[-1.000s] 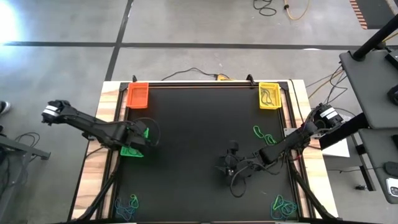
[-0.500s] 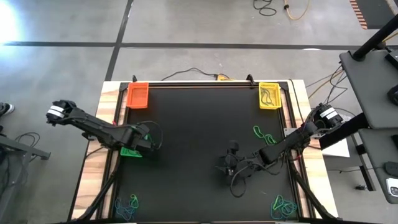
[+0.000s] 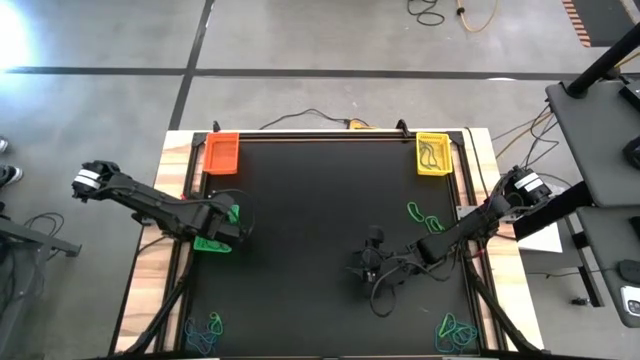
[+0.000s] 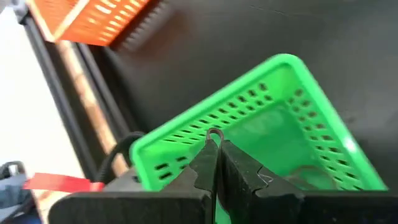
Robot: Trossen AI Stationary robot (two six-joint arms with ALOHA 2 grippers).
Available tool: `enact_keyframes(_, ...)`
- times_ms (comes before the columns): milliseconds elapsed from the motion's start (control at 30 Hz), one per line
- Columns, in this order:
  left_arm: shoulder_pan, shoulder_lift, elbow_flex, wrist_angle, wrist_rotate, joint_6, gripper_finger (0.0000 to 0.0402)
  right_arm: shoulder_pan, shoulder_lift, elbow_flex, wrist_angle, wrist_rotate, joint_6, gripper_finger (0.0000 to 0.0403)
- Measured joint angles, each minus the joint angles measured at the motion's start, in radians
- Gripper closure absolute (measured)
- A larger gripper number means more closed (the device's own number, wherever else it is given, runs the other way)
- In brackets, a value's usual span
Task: Sort rubber bands into baskets
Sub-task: Put the middle right violet rubber band into the green bin, then put the bottom left violet rubber band into the green bin
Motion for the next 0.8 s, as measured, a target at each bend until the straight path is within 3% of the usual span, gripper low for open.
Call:
enact_keyframes(167, 0.006, 0.008, 0.000, 0.001, -0.048, -0.020, 0.0401, 0.000, 0.000, 0.000, 0.001, 0.000, 0.003, 0.0204)
enact_keyframes(500, 0.007, 0.029, 0.000, 0.012, -0.012, 0.018, 0.0397, 0.000, 0.000, 0.000, 0.001, 0.000, 0.018, 0.0204)
enact_keyframes(800, 0.006, 0.021, 0.068, -0.002, 0.086, 0.123, 0.0326, 0.000, 0.000, 0.000, 0.001, 0.000, 0.018, 0.0204)
